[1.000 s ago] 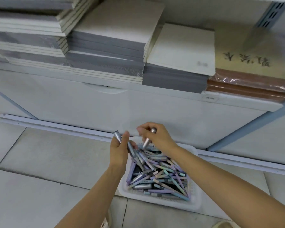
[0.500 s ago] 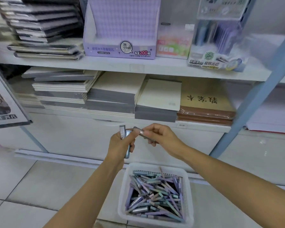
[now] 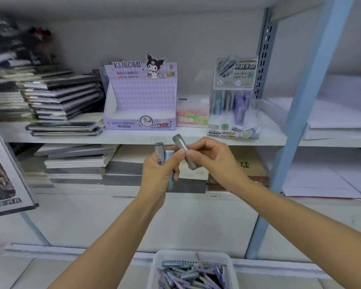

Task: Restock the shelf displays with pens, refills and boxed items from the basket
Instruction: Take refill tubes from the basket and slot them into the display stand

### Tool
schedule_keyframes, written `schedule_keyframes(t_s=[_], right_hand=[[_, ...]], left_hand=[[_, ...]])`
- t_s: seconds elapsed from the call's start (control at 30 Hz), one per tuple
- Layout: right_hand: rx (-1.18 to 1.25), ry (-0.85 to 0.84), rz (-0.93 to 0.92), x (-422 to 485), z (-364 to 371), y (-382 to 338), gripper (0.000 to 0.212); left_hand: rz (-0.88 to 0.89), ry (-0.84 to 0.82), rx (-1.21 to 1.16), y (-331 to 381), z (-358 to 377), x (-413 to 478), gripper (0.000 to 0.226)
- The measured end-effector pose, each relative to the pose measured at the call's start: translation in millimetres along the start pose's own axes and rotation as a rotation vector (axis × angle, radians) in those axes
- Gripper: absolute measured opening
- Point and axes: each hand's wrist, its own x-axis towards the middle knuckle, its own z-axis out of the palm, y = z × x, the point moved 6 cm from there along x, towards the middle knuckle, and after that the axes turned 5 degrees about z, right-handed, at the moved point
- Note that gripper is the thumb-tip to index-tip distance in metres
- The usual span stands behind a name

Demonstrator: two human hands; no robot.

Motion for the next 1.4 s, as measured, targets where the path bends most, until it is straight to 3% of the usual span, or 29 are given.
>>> schedule_keyframes(t_s=[0.03,0.13,0.27,0.37,0.47,0.57,0.67,0.87,1.0,1.23,1.4], right_hand=[[-0.039,0.025,-0.020,3,-7,-8,0.007],[-0.205,0.100,-0.080,11,-26,-36,0.017],[-0.396,0.055,-0.151,22,-40,-68,0.022],[-0.355,0.156,-0.175,35,-67,-88,0.019],[-0.276,0.325,-0.185,55,-107,-105,0.016],[-0.426,0.418,-0.133,81,-136,-107,0.015],[-0.551,0.443,-0.053,104,-147,-96,0.013],[-0.722,0.391,0.027,137,-151,-65,0.014],[-0.799,0.349,0.055,143,-152,-55,0.021],[-0.922,0.159,0.083,148,-148,-62,0.028],[-0.883,0.146,0.039,146,-141,-60,0.018]], left_hand=[[0.014,-0.009,0.022,8,6,4,0.002],[0.100,-0.080,0.156,24,25,18,0.020],[0.145,-0.173,0.216,40,49,32,0.026],[0.054,-0.198,0.165,45,60,45,0.017],[-0.084,-0.226,0.035,42,67,59,0.029],[-0.165,-0.257,-0.052,42,74,69,0.015],[-0.174,-0.273,-0.100,42,78,78,0.017],[-0.195,-0.328,-0.104,39,79,88,0.011],[-0.176,-0.363,-0.087,35,79,91,0.023],[-0.156,-0.358,-0.089,29,80,92,0.019],[-0.163,-0.341,-0.076,28,80,91,0.019]])
